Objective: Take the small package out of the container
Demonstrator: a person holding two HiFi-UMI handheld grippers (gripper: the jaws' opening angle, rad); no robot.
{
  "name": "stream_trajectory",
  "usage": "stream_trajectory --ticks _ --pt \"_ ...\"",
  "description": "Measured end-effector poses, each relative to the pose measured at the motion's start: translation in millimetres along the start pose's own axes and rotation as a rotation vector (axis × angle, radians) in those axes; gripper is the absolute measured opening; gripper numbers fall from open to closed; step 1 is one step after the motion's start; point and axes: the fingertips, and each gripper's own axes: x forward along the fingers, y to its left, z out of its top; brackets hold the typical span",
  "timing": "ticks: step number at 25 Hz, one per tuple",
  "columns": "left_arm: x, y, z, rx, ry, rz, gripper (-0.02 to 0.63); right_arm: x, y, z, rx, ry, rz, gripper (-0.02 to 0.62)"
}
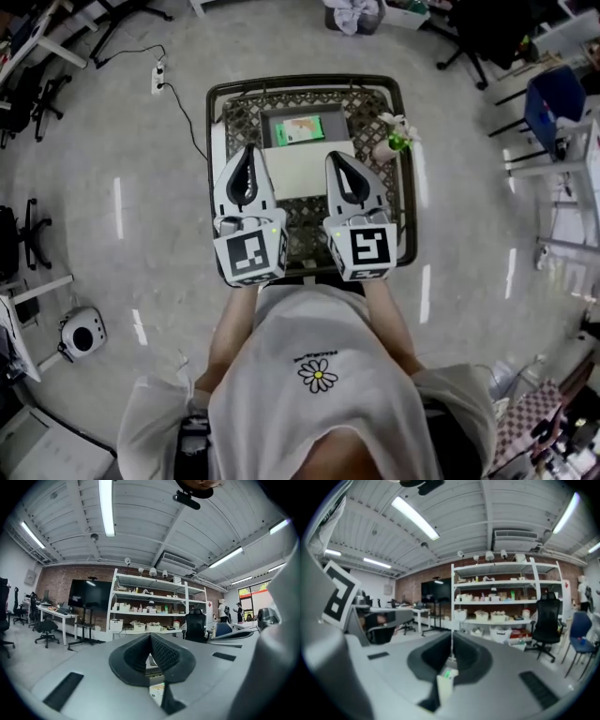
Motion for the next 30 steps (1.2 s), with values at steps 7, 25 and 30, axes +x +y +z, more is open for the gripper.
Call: stream_trajectory --ticks 7,25,30 --pt "17 7 -7 -0.01 0.019 0.022 0.02 12 -5 -8 0.042 0.021 0.042 0.031" --pt "88 34 -56 0.021 0.098 0.06 0.02 120 2 -79 -0.253 0.384 0.461 0.175" --pt "106 37 -93 0.055 0.156 0.053 0.02 150 20 -135 -0.524 0.567 0.686 0.272"
